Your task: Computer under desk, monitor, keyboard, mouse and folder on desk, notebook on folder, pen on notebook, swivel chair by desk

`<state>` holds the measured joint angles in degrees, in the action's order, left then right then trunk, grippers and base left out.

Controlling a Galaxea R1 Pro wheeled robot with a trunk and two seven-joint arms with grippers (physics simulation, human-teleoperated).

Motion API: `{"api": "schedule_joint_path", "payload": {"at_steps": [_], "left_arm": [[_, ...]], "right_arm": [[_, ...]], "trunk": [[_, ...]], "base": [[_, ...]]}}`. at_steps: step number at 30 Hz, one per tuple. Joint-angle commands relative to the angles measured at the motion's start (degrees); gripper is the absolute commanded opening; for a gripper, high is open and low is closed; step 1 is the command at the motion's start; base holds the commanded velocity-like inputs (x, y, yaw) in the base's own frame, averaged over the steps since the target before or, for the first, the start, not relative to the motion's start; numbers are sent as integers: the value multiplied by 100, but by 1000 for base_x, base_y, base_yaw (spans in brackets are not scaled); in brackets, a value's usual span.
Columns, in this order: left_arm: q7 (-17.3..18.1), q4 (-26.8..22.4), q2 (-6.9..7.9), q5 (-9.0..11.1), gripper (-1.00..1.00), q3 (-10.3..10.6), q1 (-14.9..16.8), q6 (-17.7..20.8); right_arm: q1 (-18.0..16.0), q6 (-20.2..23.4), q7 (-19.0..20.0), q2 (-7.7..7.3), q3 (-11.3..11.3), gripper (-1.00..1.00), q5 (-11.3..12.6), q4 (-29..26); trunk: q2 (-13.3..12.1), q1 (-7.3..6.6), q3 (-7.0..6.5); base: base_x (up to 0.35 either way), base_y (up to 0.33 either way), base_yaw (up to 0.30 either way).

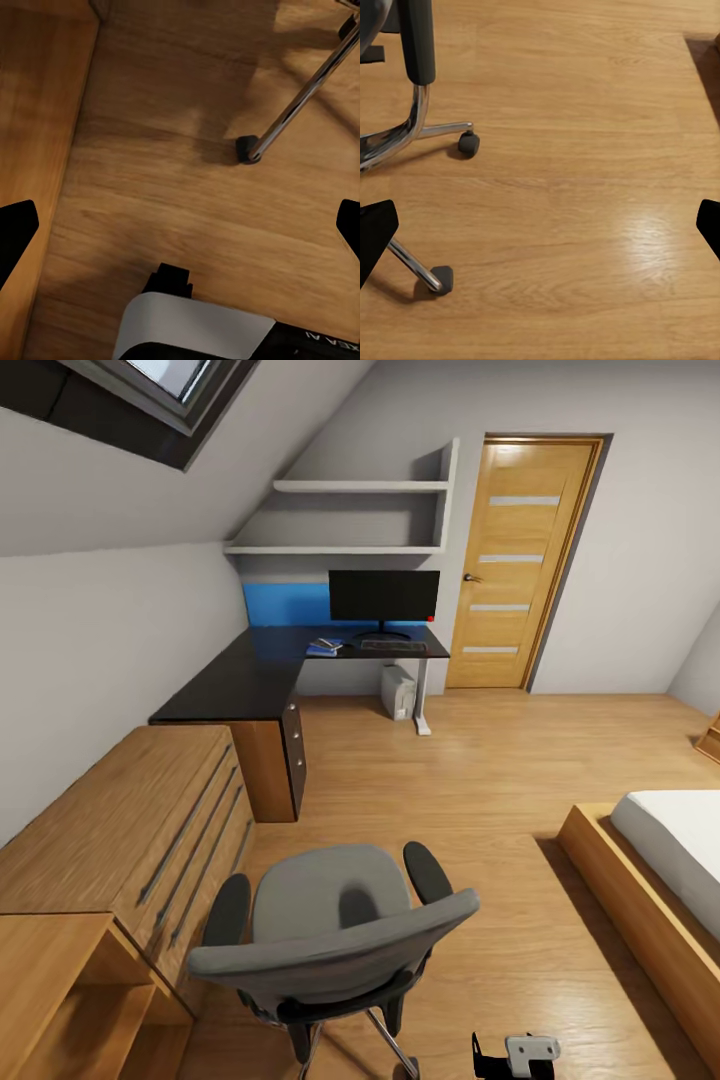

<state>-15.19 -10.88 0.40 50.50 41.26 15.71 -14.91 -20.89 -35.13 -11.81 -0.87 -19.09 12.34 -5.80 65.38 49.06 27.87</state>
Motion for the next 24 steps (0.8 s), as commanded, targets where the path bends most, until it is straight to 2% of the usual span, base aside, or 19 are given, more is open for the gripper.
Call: {"api": "schedule_joint_path", "payload": {"at_steps": [1, 24], "left_arm": [[-36, -11, 4, 37, 100, 49, 2, -13], [-36, -11, 3, 30, 100, 57, 2, -12]], "right_arm": [[-3, -11, -20, -1, -51, 100, 40, 0], [-3, 4, -8, 8, -51, 100, 40, 8]], "trunk": [[45, 23, 24], [967, 528, 437]], "base": [[0, 0, 0], [0, 0, 0]]}}
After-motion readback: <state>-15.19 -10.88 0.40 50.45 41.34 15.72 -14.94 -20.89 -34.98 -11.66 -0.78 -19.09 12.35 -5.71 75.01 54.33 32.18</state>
